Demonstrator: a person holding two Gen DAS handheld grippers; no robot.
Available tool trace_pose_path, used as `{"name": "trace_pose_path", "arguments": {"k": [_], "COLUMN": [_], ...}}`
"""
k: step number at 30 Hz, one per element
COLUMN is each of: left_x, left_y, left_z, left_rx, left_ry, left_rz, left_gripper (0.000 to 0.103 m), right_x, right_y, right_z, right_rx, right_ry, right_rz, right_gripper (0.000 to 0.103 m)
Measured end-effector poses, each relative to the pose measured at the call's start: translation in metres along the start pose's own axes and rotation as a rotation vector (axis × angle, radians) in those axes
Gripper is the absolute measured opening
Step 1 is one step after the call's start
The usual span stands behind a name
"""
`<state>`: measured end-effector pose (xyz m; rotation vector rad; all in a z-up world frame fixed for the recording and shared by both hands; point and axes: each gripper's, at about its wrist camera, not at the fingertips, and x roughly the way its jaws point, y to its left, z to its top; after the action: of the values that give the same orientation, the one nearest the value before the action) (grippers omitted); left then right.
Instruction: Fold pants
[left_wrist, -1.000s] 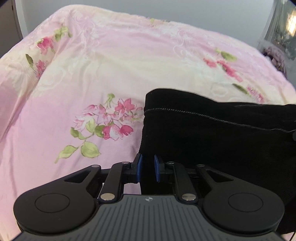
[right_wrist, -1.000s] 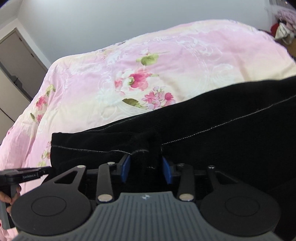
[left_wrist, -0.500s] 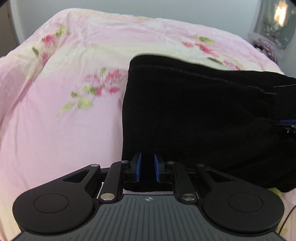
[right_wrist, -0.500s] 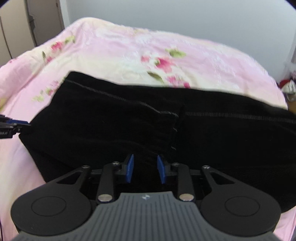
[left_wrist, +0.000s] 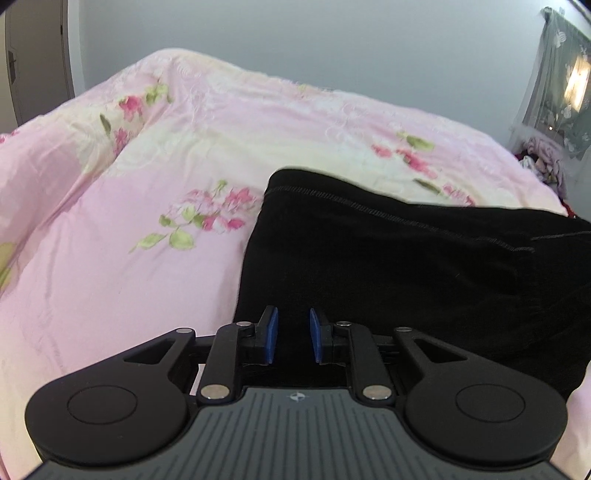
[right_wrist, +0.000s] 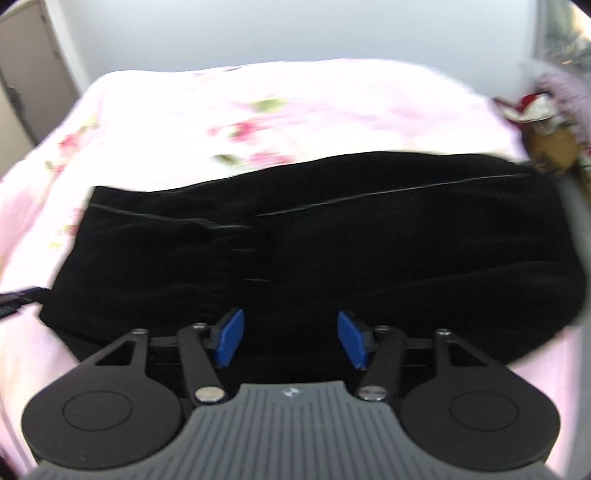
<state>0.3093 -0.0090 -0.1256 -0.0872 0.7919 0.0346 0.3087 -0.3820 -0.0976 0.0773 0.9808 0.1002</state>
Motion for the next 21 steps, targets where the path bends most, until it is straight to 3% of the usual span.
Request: {"name": "trace_pose_path", "arguments": {"k": [2, 7, 12, 17, 21], "left_x": [-0.006, -0.005, 0.014, 0.046, 0.066], "left_y": [-0.013, -0.051, -0.100, -0.134, -0.154], "left_z": [0.009, 0.029, 0.038, 0.051, 0.059], "left_rx": [-0.007, -0.008, 0.064, 0.159, 0.250], "left_ry": [-0.024, -0.022, 0.021, 0.099, 0.120], "left_rz": [-0.039, -0.142, -0.215, -0.260, -0.243], "left_gripper": [0.021, 0.023, 0.023, 0.023, 0.023], "right_x": [-0.015, -0.038, -0.036, -0.018, -0.010], "right_y": [-0.037, -0.119, -0.167, -0.183, -0.204], "right_z": [-0.002, -0.015, -0.026, -0.019, -0.014], "right_rx": [0.073, 0.299, 0.469, 0.489, 0.517], "right_ry": [0.004, 0.019, 0.047, 0.095, 0.098], "right_rz": [-0.062, -0.135, -0.079, -0.002, 0.032], "right_gripper": [0.066, 0.066, 0.067, 0.069, 0.076]}}
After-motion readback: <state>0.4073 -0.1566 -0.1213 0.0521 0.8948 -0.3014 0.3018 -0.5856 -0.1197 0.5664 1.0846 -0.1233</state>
